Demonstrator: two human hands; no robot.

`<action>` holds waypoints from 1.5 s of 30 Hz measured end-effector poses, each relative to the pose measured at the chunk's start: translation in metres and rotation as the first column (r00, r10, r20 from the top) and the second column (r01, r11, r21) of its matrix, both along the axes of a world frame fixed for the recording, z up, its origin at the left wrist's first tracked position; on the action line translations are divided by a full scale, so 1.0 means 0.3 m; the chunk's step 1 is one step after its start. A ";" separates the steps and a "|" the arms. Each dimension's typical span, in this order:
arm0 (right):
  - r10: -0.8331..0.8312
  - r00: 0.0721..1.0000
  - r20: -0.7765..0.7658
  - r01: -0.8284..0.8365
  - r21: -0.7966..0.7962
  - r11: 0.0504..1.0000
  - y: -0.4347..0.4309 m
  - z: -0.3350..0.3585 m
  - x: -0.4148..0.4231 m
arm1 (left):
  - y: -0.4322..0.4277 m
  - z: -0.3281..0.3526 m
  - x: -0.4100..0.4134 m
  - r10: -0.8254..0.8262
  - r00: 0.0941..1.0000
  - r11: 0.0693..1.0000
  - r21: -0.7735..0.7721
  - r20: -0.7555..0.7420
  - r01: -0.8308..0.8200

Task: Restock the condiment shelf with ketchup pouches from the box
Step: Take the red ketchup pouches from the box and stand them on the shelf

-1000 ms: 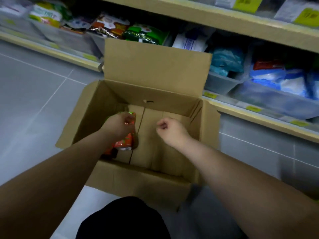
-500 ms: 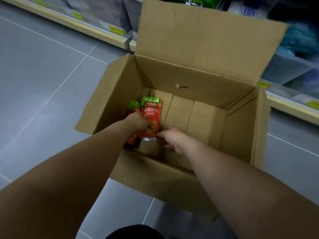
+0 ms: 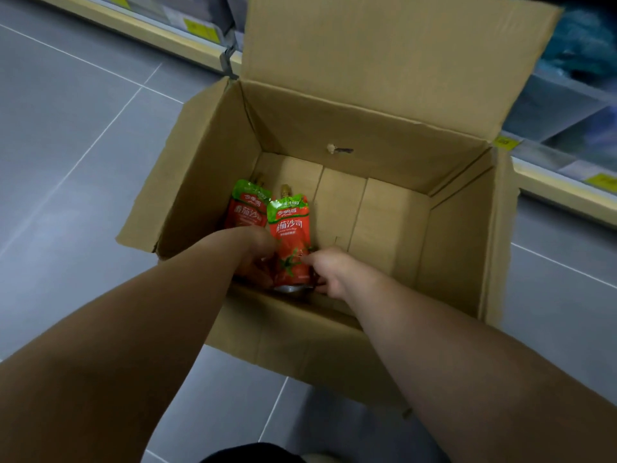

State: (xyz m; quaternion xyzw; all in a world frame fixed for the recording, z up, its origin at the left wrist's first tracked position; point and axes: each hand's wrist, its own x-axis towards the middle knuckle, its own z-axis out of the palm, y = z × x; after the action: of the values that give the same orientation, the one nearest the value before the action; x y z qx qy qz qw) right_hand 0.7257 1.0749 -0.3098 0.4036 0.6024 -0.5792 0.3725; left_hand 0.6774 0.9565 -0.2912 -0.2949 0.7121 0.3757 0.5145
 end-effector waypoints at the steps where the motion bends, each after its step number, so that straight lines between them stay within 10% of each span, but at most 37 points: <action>1: -0.003 1.000 0.005 0.003 0.002 1.000 0.005 -0.002 0.003 | 0.001 -0.004 0.001 -0.013 0.999 1.000 0.008 0.040 0.013; 15: -0.084 0.990 -0.112 0.081 -0.031 0.996 0.130 0.061 0.012 | 0.085 0.026 -0.017 -0.049 0.974 0.996 0.062 -0.220 0.065; 29: -0.146 0.920 -0.363 0.159 0.005 0.987 0.497 0.548 0.078 | 0.371 0.529 0.045 0.078 0.902 0.963 0.268 -0.425 0.043; 45: -0.330 0.521 -0.788 0.583 0.045 0.811 1.011 0.921 0.153 | 0.963 0.864 0.089 0.143 0.421 0.853 0.327 -0.896 0.407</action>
State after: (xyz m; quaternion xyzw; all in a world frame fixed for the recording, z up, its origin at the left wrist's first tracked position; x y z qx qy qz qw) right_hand 0.7716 1.3783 -0.0334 0.3257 0.6520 -0.6694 -0.1440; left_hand 0.7041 1.2456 -0.0321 0.1547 0.7721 0.6000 0.1411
